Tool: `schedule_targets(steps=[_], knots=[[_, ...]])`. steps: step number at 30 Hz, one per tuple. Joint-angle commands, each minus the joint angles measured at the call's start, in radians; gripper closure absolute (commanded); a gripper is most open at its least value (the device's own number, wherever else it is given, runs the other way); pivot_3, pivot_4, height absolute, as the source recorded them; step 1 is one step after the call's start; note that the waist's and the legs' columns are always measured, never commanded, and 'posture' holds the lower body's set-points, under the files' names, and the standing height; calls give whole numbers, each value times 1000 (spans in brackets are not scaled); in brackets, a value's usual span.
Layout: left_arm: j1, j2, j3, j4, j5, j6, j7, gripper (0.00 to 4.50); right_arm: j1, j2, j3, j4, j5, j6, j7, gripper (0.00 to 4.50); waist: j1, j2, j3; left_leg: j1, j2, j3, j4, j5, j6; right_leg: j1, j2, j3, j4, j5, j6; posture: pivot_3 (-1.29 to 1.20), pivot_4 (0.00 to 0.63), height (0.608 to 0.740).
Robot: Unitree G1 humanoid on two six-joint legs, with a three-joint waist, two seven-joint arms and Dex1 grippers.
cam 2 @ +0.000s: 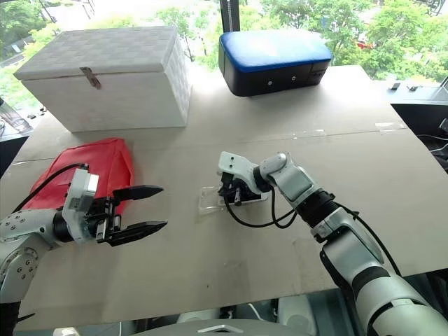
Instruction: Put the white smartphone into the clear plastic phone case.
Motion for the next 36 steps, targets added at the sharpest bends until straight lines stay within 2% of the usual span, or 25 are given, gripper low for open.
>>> schedule_targets(steps=[1,9,16,19,22,25,27,30,34,36], knots=[[1,-1,27,-23,-11,-19,-8,0,64,-24,82,176,-128,36,-78,4477,1,1,0,0,0,0,0,0,0,0,-1,-1,0,0,0,0,150,740],[7,-4,25,-13,-5,-34,-13,0,89,-7,91,213,-148,17,-88,4477,0,2,-1,1,0,0,-1,0,0,1,-5,-8,0,0,0,0,150,740],[27,-7,25,-14,8,-46,-4,0,143,-70,40,-76,0,159,92,4477,8,4,-1,0,-1,-1,-6,0,0,0,-7,-11,-4,0,0,0,150,740],[23,-12,14,-4,16,-58,-4,0,168,-101,49,-161,6,178,91,4477,10,5,-1,-3,-2,-1,-13,0,0,0,-7,-12,-13,0,0,0,150,740],[12,-18,1,5,28,-64,-2,0,185,-93,-16,-235,53,178,60,4477,10,3,0,-4,-3,0,-14,2,-1,0,-7,-12,-14,2,3,0,150,740],[2,-18,-11,19,55,-82,1,0,167,-56,-133,-292,100,187,-23,4477,5,0,4,-6,-3,0,-14,-1,-2,0,-7,-13,-15,0,4,0,150,740],[-3,-19,-22,34,88,-99,11,0,154,-62,-214,-400,159,222,-39,4477,2,-1,11,-8,-3,1,-14,-1,-2,-2,-6,-13,-16,0,4,0,150,740],[-12,-19,-50,50,159,-130,44,0,158,-118,-282,-580,233,312,-37,4477,2,-2,18,-20,-4,0,-12,-1,-2,-13,-4,-13,-13,1,4,0,150,740],[-32,-21,-106,63,189,-135,37,0,240,-258,-326,-780,274,416,-52,4477,9,-4,22,-20,-3,0,-12,-1,-2,-13,0,-18,-14,0,4,0,150,740],[-48,-27,-140,65,193,-129,32,525,331,-358,-377,-877,282,451,-74,4500,12,-5,23,-20,-3,0,-12,-1,-2,-12,0,-19,-15,0,4,0,150,740]])
